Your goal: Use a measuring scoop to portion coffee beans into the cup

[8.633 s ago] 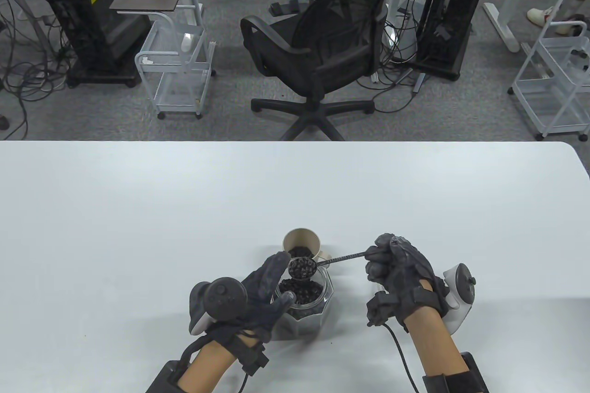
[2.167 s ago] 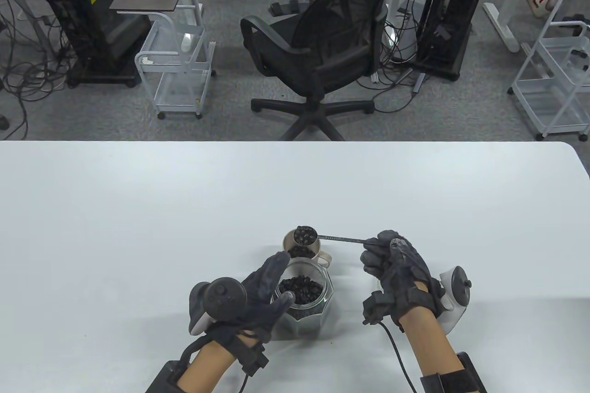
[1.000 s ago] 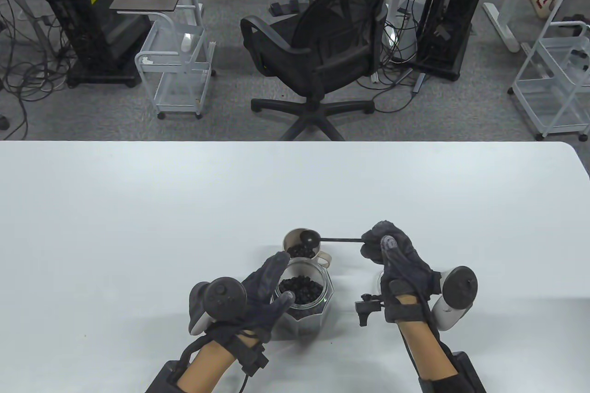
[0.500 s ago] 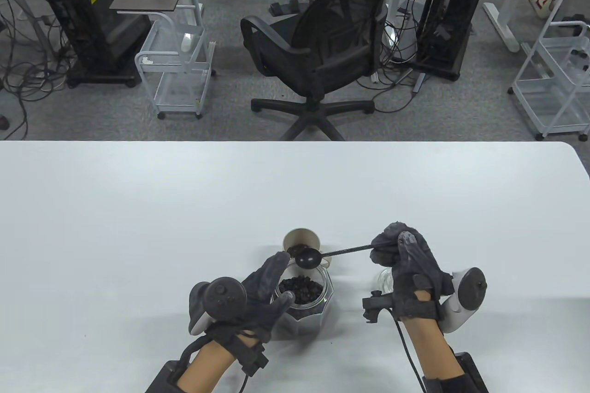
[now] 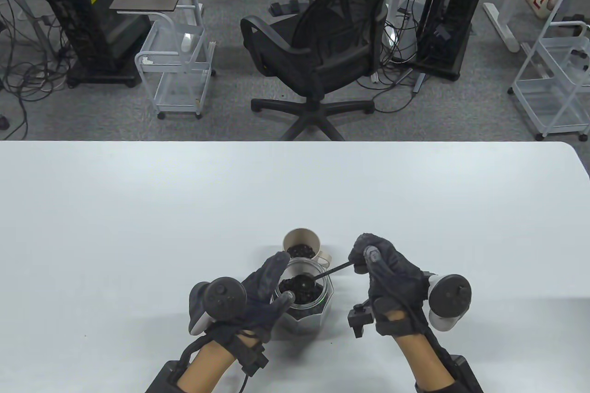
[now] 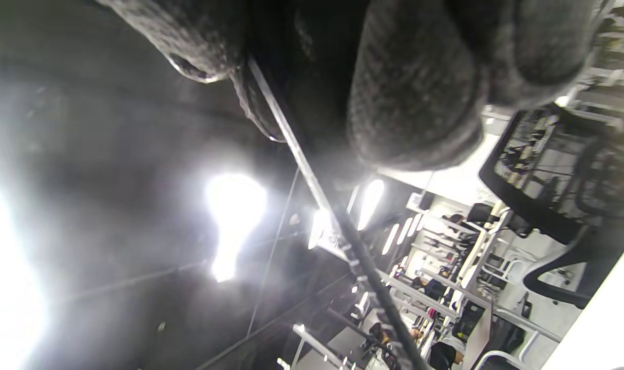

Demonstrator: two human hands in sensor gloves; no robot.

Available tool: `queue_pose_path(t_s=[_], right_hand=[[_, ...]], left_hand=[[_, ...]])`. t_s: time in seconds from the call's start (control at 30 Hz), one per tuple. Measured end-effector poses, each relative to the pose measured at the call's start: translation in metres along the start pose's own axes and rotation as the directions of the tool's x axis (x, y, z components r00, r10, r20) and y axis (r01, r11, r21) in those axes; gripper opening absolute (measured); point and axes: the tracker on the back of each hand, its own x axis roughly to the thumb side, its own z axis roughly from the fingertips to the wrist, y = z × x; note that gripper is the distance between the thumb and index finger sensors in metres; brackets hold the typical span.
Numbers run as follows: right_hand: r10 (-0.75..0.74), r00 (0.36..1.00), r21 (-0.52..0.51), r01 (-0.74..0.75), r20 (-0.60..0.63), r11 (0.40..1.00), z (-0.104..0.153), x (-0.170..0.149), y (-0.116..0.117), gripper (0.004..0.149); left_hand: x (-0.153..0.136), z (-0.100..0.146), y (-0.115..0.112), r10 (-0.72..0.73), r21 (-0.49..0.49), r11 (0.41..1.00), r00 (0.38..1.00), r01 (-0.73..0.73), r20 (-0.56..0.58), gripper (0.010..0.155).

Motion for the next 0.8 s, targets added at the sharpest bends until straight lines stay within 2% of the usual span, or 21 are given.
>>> queue_pose_path(t_s=[0.3, 0.8], right_hand=[[0.135, 0.978, 0.096, -0.151, 0.157, 0.984, 0.008, 0.01, 0.023, 0.04], [0.176, 0.967, 0.187, -0.21, 0.182, 0.96, 0.013, 0.004, 0.042, 0.041]], left_hand=[[0.0, 0.0, 0.0, 0.0, -0.001, 1.0, 1.0, 0.0, -0.001, 0.087], [0.0, 0.0, 0.0, -0.002, 0.0, 1.0, 1.0, 0.002, -0.001, 0.087]])
